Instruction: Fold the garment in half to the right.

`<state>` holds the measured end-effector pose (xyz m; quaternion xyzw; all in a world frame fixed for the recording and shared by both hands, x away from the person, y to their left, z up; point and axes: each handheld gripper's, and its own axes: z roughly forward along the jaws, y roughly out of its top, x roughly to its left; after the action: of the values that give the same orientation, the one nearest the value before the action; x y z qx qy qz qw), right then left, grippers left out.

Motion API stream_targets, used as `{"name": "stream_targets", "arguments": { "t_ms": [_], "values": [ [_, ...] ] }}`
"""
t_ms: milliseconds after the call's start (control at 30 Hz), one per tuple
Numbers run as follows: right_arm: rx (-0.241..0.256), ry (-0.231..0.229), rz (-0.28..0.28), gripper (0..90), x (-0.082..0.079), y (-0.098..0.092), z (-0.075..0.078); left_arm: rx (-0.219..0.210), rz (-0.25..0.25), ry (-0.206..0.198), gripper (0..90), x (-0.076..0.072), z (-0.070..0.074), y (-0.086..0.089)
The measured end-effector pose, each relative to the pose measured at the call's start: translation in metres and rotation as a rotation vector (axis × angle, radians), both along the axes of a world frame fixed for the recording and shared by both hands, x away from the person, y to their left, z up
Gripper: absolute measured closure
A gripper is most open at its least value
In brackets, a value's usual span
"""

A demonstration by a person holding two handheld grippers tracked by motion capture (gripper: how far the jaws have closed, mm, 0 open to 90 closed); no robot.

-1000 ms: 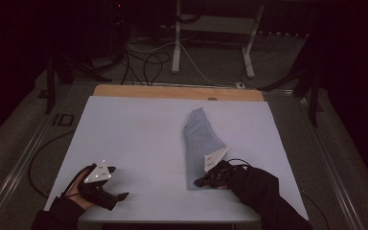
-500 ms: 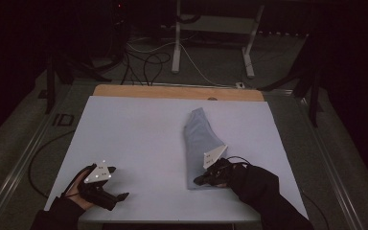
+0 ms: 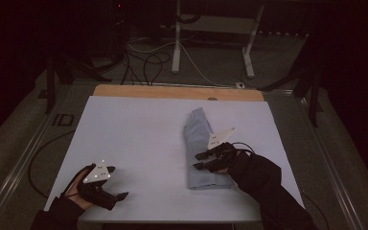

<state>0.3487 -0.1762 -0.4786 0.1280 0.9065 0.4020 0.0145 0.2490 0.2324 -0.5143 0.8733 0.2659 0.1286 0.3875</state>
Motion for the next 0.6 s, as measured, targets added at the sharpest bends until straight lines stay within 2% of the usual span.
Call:
{"name": "stream_targets", "arguments": {
  "t_ms": [167,267,333,500,600],
  "values": [
    [0.028,-0.001,-0.048,34.2,0.007,-0.001,0.005,0.003,-0.001,-0.003,0.3,-0.001,0.000,0.001],
    [0.025,-0.007,-0.071,20.4,0.009,-0.001,0.007,-0.001,0.004,-0.004,0.3,-0.001,0.001,0.001],
    [0.038,0.006,-0.081,10.8,0.011,-0.001,0.009,0.000,0.003,-0.005,0.3,-0.001,0.001,0.001],
    [0.060,0.018,-0.107,8.6,0.016,-0.006,0.014,-0.002,0.005,-0.002,0.3,-0.002,0.000,0.002],
    [0.058,-0.003,-0.128,8.6,0.016,-0.010,0.018,-0.004,0.005,-0.002,0.3,-0.001,0.001,0.002]
  ]
}}
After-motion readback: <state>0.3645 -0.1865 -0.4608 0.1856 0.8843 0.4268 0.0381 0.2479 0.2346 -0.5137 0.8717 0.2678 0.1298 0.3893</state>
